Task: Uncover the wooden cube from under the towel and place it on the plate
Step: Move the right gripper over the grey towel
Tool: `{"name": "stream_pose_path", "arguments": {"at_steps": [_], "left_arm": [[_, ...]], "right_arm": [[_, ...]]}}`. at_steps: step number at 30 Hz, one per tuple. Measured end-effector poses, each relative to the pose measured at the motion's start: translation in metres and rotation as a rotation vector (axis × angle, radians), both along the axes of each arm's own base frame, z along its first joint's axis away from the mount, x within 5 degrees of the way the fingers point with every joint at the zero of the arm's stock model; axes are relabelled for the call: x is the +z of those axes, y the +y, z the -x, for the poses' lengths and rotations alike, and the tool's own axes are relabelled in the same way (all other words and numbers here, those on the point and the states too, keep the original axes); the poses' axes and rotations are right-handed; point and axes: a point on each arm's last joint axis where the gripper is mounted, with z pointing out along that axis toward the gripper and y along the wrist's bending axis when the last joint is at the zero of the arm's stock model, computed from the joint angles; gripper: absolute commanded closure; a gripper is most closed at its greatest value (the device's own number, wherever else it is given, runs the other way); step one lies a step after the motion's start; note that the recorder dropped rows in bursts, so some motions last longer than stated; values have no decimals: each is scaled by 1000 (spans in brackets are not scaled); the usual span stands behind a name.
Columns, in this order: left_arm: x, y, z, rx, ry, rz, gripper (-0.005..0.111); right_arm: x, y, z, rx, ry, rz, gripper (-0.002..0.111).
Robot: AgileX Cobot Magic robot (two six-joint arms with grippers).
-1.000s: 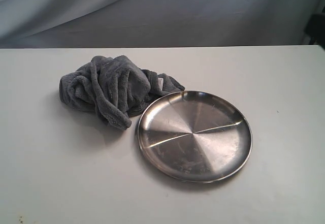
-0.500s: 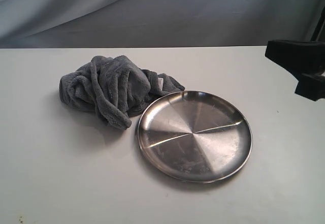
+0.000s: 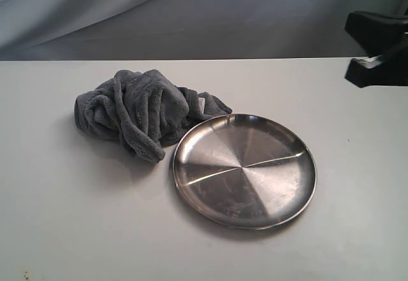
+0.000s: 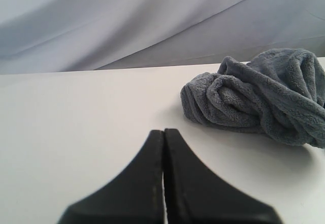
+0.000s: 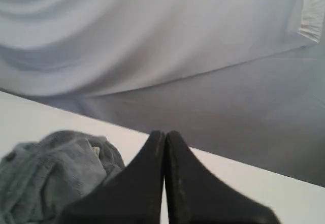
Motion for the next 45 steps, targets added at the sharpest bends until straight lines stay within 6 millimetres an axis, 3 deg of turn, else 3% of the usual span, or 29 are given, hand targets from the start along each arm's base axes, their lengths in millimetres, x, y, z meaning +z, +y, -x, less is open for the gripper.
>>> {"name": "stream_pose_path", "arguments": {"at_steps": [9,17,25,28,31,37,45], "left_arm": [[0,0,0,0,0,0,107],[0,0,0,0,0,0,107],[0,0,0,0,0,0,107],[0,0,0,0,0,0,107],[0,0,0,0,0,0,107],[0,0,0,0,0,0,107],[0,0,0,0,0,0,107]], "right_arm": [[11,72,-56,32,168,313,108],[19,113,-113,78,357,432,108],[-2,156,-147,366,505,478,108],[-18,178,-167,431,528,442,108],[-34,198,-176,482,543,466,108],[-54,260,-169,614,498,517,108],[-59,271,-191,513,401,434,108]]}}
